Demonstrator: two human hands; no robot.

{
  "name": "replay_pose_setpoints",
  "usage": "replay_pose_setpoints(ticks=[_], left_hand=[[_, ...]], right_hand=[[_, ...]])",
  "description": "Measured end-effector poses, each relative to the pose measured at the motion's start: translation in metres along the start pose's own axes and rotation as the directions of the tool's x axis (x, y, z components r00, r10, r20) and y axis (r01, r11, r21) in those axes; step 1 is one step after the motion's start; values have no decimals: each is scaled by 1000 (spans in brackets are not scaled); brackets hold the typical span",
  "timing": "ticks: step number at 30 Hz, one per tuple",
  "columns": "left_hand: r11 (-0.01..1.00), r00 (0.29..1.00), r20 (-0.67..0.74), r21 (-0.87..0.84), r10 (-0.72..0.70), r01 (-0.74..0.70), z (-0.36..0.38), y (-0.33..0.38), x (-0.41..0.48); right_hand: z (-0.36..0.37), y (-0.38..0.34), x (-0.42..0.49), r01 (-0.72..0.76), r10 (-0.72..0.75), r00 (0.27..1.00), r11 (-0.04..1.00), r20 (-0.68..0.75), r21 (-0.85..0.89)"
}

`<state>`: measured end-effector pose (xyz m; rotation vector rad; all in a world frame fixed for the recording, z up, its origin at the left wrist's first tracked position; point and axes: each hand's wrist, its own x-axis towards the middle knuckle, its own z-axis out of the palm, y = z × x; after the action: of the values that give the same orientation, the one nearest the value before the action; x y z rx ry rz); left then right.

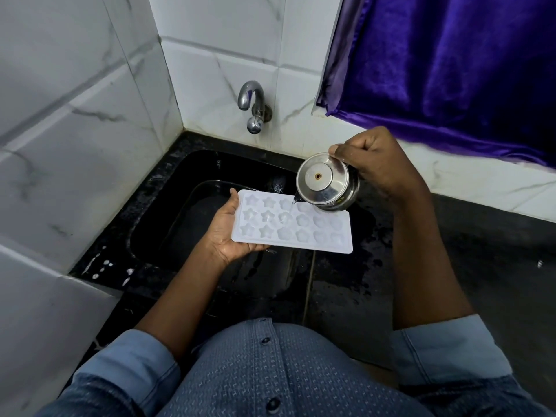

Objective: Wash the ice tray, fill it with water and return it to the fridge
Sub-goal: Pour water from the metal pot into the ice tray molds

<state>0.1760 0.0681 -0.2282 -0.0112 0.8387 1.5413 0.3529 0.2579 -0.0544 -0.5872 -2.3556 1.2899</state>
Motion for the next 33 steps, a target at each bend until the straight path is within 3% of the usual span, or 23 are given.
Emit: replay_pose_setpoints(ticks=[33], left_hand=[[1000,1000,1,-14,-1,1,4,-4,0]], right_hand=[[26,-9,11,0,-1,999,1000,39,15]])
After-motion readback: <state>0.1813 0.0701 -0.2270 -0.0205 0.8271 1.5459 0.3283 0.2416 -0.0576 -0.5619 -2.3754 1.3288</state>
